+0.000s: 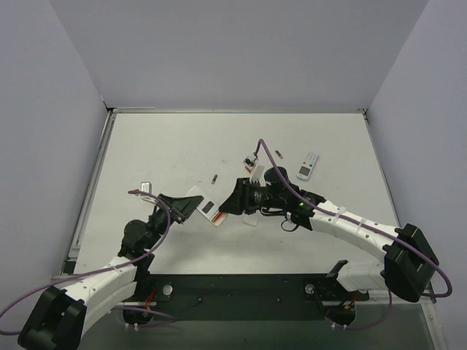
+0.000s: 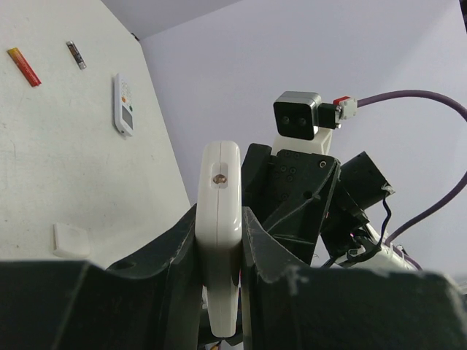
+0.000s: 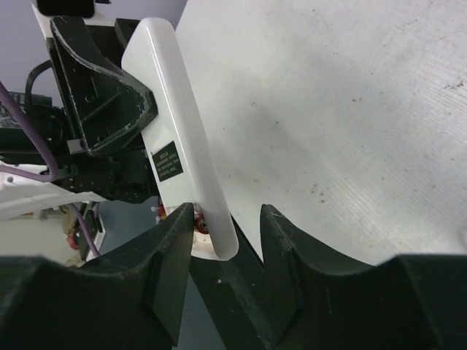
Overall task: Load the batteries into the remote control
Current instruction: Load the battery into the remote control.
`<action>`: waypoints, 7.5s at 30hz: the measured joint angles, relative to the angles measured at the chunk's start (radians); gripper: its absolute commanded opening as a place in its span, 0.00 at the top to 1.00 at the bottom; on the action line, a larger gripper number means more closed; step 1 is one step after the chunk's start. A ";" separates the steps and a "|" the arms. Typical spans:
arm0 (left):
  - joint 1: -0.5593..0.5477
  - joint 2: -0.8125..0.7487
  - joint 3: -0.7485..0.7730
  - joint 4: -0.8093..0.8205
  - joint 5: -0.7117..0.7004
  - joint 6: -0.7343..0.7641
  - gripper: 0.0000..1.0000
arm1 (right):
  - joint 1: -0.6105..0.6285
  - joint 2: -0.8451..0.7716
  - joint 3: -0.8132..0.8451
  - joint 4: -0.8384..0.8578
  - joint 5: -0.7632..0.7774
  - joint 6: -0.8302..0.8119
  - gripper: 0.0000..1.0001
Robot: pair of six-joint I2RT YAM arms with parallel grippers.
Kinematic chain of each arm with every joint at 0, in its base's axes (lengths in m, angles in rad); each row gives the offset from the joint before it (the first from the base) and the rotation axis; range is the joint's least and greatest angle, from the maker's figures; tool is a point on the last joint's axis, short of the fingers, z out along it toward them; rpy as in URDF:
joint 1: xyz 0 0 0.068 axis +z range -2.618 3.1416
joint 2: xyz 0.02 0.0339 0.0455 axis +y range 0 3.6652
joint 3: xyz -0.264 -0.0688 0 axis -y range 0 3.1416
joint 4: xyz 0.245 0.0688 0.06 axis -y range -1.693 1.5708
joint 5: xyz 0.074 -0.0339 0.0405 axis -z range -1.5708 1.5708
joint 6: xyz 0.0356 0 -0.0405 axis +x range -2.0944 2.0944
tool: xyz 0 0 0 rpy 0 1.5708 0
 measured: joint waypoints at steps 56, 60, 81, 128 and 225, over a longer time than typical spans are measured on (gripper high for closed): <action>-0.006 -0.102 0.000 -0.043 -0.055 -0.092 1.00 | 0.024 -0.029 -0.082 0.248 -0.079 -0.002 0.69; -0.006 -0.120 0.000 -0.045 -0.063 -0.088 1.00 | 0.023 -0.054 -0.089 0.229 -0.078 -0.004 0.62; -0.006 -0.112 0.000 -0.067 -0.072 -0.020 1.00 | 0.024 -0.105 -0.008 -0.006 -0.026 -0.134 0.76; -0.004 -0.104 0.000 -0.141 -0.052 -0.017 1.00 | 0.233 0.040 0.327 -0.515 0.367 -0.364 0.84; -0.001 -0.146 0.000 -0.271 -0.101 0.192 1.00 | -0.077 0.065 0.306 -0.490 0.468 -0.549 0.55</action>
